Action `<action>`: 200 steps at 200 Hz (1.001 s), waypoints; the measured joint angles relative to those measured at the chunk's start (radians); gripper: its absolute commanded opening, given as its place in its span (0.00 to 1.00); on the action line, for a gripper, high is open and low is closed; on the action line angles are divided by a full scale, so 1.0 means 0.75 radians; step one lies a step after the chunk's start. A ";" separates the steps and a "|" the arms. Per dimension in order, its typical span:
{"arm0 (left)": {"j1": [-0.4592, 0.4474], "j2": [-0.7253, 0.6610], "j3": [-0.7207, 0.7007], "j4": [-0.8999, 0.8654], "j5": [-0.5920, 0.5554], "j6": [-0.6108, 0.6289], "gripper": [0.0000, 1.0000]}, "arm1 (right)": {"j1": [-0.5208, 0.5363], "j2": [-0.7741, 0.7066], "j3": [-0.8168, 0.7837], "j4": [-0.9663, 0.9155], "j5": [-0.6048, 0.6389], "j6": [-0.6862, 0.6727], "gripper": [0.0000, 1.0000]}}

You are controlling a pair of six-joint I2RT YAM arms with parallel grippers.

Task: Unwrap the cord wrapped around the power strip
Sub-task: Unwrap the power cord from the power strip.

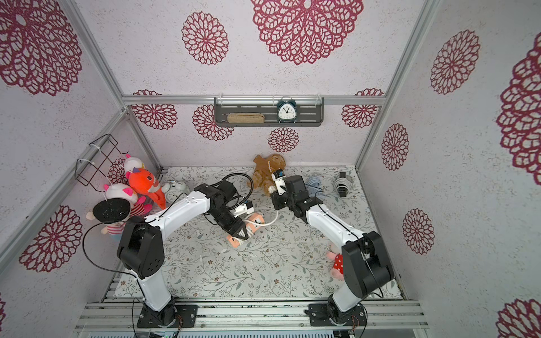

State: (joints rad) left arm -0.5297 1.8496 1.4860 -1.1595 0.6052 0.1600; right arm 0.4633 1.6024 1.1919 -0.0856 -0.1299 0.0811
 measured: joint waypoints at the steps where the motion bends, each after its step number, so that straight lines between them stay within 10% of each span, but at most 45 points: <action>1: -0.001 0.001 0.000 -0.003 0.001 0.004 0.00 | -0.004 0.007 0.007 -0.004 0.000 0.003 0.00; 80: 0.002 -0.001 0.006 -0.084 0.151 0.192 0.00 | -0.143 0.203 0.047 -0.262 0.007 0.047 0.00; 146: 0.198 -0.065 -0.048 0.220 0.070 -0.102 0.00 | -0.158 0.203 -0.108 -0.251 0.006 0.058 0.00; 170: 0.209 -0.065 -0.048 0.269 0.013 -0.149 0.00 | -0.178 0.203 -0.132 -0.253 -0.022 0.054 0.10; 200: 0.197 -0.063 -0.046 0.288 0.012 -0.166 0.00 | -0.183 0.198 -0.135 -0.274 -0.114 -0.009 0.49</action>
State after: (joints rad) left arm -0.3820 1.8027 1.4517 -0.9432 0.6144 0.0353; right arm 0.3260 1.7512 1.0908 -0.2913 -0.2157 0.0746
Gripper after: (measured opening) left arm 0.496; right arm 0.350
